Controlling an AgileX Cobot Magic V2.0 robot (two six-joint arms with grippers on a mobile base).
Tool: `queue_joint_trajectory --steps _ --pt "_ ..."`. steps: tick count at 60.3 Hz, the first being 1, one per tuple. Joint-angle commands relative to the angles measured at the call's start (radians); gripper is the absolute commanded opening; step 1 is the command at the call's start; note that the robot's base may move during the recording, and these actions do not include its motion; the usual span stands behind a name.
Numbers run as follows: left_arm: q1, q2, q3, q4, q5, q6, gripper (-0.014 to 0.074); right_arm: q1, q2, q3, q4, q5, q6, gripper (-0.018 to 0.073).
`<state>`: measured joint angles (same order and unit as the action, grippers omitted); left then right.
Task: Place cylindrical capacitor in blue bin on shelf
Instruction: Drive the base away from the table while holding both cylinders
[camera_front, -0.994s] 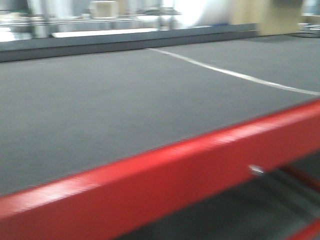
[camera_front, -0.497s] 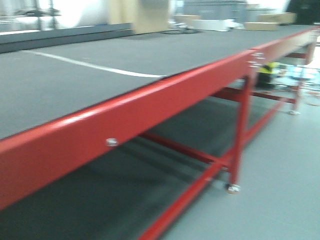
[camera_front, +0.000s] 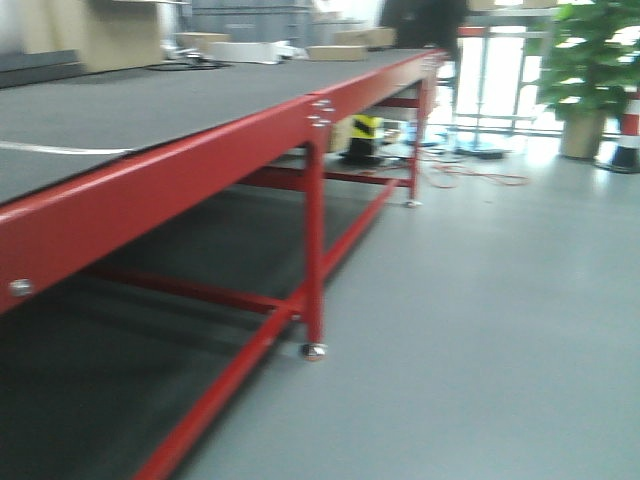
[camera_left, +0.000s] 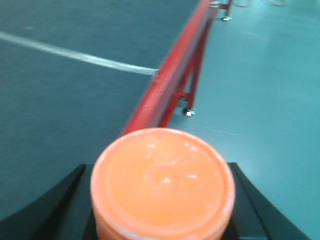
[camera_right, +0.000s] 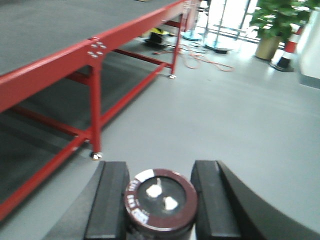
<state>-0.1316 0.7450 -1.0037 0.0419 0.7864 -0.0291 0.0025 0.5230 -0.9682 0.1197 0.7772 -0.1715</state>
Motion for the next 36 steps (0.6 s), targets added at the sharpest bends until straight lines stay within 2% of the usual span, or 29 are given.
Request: queue_joint_trajectory --steps 1,36 --pt "-0.008 -0.002 -0.009 -0.004 -0.017 0.000 -0.0111 0.002 -0.005 -0.007 -0.007 -0.029 -0.005 -0.0162" --pt "-0.008 -0.002 -0.009 -0.004 -0.017 0.000 -0.0111 0.002 -0.005 -0.007 -0.007 -0.029 -0.005 -0.0162"
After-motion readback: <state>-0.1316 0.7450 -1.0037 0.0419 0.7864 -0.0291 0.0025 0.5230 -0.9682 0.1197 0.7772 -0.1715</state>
